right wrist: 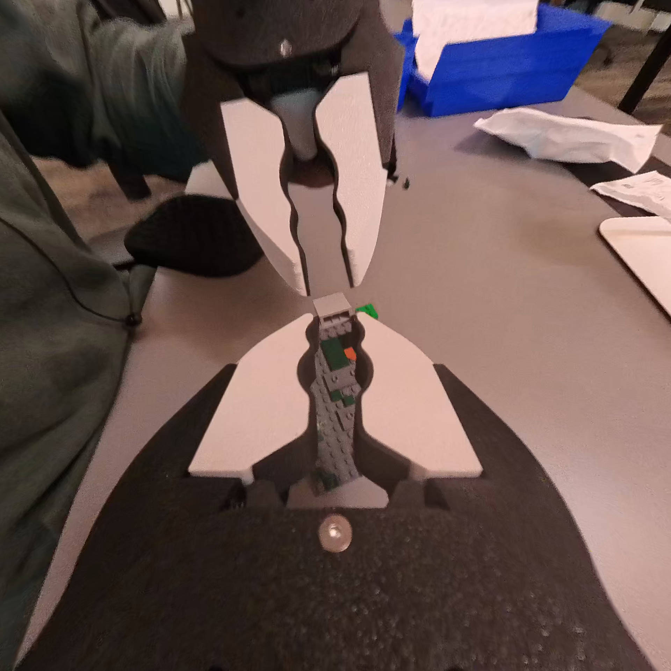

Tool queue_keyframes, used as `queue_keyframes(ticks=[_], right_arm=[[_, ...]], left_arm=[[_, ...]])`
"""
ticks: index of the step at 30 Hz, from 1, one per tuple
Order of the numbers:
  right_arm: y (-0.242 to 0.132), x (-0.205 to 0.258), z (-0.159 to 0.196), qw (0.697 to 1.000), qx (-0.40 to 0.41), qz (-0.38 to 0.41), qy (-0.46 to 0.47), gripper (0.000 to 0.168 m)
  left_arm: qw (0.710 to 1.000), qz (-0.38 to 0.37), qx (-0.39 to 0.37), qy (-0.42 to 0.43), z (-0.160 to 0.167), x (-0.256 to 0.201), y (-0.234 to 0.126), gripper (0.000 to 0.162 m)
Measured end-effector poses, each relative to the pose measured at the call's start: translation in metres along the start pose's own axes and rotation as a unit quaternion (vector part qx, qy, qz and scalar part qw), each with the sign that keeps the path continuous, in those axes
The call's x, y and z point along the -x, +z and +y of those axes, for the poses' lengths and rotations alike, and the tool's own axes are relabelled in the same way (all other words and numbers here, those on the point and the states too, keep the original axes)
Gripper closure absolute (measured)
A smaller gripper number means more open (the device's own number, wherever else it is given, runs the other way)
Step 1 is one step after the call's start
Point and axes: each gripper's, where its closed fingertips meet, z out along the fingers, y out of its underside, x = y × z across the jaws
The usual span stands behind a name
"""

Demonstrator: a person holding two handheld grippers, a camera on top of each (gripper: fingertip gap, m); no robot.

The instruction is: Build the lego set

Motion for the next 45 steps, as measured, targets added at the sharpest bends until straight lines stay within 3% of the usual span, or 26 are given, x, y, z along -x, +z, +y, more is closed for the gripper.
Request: queue_keyframes(ticks=[1,9,17,22,29,34,38,45], right_arm=[[-0.002,-0.001,-0.004,1.000,-0.024,0.003,0.012,0.152],[-0.017,-0.004,-0.033,0.982,-0.174,0.019,0.068,0.151],[-0.016,0.002,-0.034,0.982,-0.181,-0.002,0.061,0.151],[-0.007,0.003,-0.021,0.992,-0.122,0.012,0.021,0.152],[0.003,-0.005,-0.004,0.994,0.024,0.055,-0.094,0.141],[0.013,-0.004,0.008,0.987,0.092,0.049,-0.126,0.151],[0.013,-0.007,0.009,0.992,0.061,0.051,-0.103,0.153],[-0.002,-0.008,-0.008,0.996,-0.080,0.029,-0.021,0.154]], left_arm=[[1.000,-0.005,-0.017,-0.009,-0.003,0.001,0.000,0.140],[0.982,-0.045,-0.173,-0.055,-0.035,0.007,-0.010,0.140],[0.983,-0.030,-0.177,-0.043,-0.035,0.001,-0.013,0.147],[0.991,-0.013,-0.128,-0.042,-0.019,-0.002,-0.008,0.147],[0.999,0.016,0.005,-0.048,0.013,0.000,0.003,0.147],[0.998,0.021,0.051,-0.034,0.019,0.003,0.010,0.147],[0.999,0.019,0.032,-0.035,0.015,0.006,0.011,0.147],[0.992,0.025,-0.109,-0.066,-0.006,0.009,0.004,0.144]])
